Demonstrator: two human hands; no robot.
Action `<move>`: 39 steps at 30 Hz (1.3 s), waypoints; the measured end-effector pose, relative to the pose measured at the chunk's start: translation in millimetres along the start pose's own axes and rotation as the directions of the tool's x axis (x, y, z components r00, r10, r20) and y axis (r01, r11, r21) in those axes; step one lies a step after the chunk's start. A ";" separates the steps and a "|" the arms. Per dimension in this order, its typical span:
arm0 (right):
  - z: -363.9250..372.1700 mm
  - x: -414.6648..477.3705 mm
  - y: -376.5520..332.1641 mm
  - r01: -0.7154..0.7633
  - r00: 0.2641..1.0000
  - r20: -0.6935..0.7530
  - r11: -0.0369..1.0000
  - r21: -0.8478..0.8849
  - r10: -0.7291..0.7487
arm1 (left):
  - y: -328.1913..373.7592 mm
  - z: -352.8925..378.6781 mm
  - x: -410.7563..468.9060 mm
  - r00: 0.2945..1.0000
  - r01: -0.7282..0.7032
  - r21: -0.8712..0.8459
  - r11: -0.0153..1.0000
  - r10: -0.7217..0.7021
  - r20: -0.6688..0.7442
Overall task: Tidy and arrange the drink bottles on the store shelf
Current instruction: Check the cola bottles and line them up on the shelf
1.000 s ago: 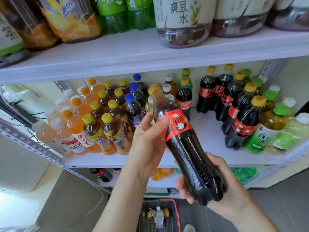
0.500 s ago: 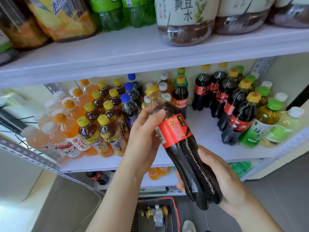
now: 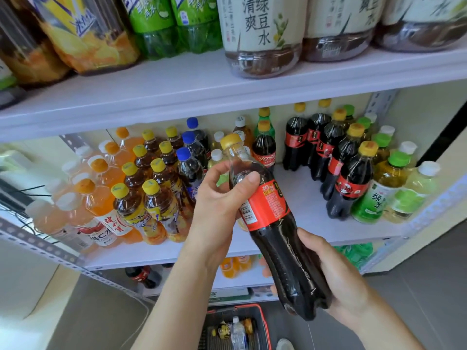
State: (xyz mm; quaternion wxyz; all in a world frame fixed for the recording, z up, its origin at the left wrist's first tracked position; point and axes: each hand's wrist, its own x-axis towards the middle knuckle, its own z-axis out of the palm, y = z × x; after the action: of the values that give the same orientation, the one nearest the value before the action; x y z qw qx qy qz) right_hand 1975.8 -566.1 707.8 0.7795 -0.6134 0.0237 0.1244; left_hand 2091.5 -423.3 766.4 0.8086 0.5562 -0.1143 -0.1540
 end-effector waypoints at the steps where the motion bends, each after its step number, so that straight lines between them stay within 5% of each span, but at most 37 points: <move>1: -0.8 -1.2 -9.5 -0.006 1.000 -0.013 0.993 0.120 0.008 | -0.2 1.3 0.0 1.000 -0.018 0.024 1.000 0.018 0.002; 6: 0.2 1.6 -5.8 0.131 0.983 -0.099 0.973 -0.188 -0.152 | -2.2 10.5 0.6 0.993 -0.122 0.166 0.979 0.119 0.028; 12: -2.6 4.6 -4.2 0.168 0.960 -0.183 0.959 -0.226 -0.212 | -7.2 17.4 4.3 0.993 -0.115 0.216 0.970 0.114 0.016; 19: -14.1 1.2 -6.3 0.043 0.998 0.029 0.979 0.201 -0.050 | 10.9 14.0 22.7 0.992 0.106 -0.064 0.992 -0.101 0.082; 23: -22.5 4.1 -0.1 -0.060 0.986 0.166 0.944 0.324 0.005 | 10.2 20.3 27.5 0.997 -0.026 0.019 0.999 0.025 0.071; 30: -39.5 14.8 23.0 -0.038 0.996 -0.049 0.874 0.484 0.070 | 26.0 32.3 35.5 0.982 -0.187 0.284 0.940 0.186 0.029; 34: -43.6 27.5 31.8 0.010 0.958 -0.263 0.900 0.437 0.117 | 27.7 28.4 48.2 0.961 -0.271 0.722 0.636 0.226 0.161; 39: -59.1 43.8 32.1 -0.151 0.874 -0.479 0.983 -0.109 0.081 | 19.5 34.1 75.7 0.909 -0.381 0.898 0.220 0.268 0.320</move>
State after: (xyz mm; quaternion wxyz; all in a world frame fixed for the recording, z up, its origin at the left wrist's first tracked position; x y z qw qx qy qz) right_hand 2017.9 -608.8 654.4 0.6955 -0.6767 0.2407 0.0192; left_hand 2151.8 -474.7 797.8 0.3295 0.8784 -0.3346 0.0891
